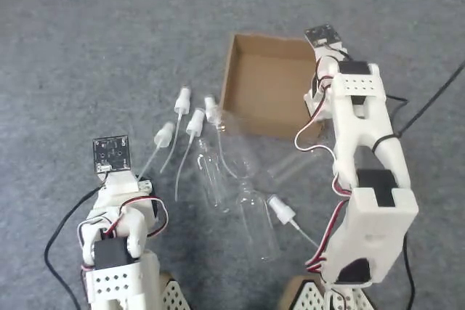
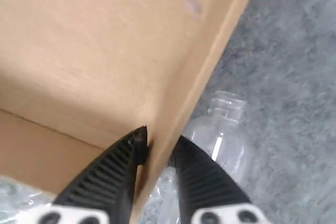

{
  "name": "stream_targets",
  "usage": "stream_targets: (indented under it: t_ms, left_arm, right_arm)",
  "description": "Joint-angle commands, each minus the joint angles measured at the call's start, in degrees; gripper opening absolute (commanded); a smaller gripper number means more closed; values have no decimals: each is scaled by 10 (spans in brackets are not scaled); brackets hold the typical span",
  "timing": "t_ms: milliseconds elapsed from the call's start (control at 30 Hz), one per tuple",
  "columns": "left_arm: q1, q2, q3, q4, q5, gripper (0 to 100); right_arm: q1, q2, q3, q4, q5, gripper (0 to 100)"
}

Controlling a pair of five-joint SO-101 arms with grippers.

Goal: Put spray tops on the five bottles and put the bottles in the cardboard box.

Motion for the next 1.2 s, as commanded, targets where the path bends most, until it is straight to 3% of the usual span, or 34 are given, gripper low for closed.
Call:
stream_targets:
  t_ms: [0,133,433,967,1167]
  left_arm:
    - [-3,-4,-2,-3,1,12]
    - [-3,-4,-2,-3,1,12]
    - [-3,-4,-2,-3,1,12]
    - [-3,-4,-2,-3,1,12]
    - [-3,-4,-2,-3,1,12]
  right_arm:
    - [-7,-60,-8,12,10,150]
    - [-12,-88,-11,33,11,229]
    - [53,-164,-8,33,14,232]
    - [77,16,-10,-16,40,230]
    - [101,51,-8,-15,40,67]
